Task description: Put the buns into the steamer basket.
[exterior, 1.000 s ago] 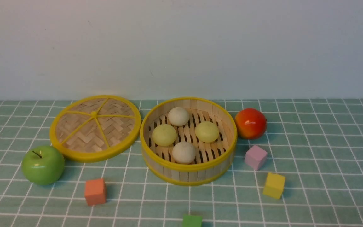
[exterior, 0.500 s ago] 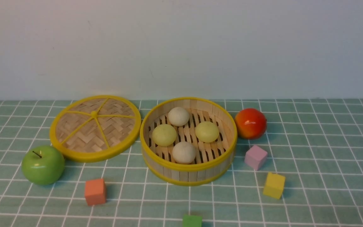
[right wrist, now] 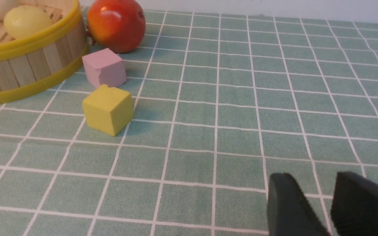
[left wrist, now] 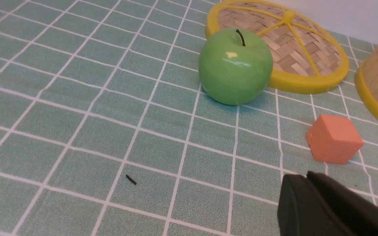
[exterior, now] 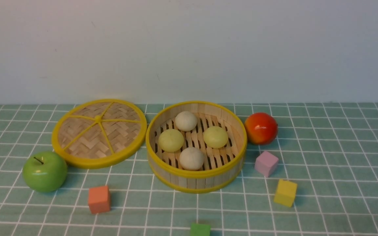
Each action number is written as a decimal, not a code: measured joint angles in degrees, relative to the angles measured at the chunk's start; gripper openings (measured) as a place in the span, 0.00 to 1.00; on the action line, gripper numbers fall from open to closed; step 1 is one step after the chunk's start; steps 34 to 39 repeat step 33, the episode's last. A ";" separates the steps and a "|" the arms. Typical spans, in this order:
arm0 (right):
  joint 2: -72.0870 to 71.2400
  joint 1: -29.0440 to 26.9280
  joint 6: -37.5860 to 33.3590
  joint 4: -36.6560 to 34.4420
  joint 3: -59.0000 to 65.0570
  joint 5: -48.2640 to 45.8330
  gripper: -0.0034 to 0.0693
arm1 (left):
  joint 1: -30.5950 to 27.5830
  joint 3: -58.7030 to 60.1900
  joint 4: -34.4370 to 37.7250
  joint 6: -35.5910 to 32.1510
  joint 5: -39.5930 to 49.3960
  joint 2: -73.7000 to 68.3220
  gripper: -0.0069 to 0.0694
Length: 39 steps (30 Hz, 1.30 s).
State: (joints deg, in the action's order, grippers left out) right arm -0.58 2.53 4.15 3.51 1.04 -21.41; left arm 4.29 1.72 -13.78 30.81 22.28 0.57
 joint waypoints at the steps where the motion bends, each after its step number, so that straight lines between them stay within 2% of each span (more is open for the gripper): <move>1: 0.00 0.00 0.00 0.00 0.00 0.00 0.37 | 0.00 0.00 0.00 0.00 0.00 0.00 0.14; 39: 0.00 0.00 0.00 0.00 0.00 0.00 0.37 | 0.00 0.00 0.00 0.00 0.06 0.00 0.19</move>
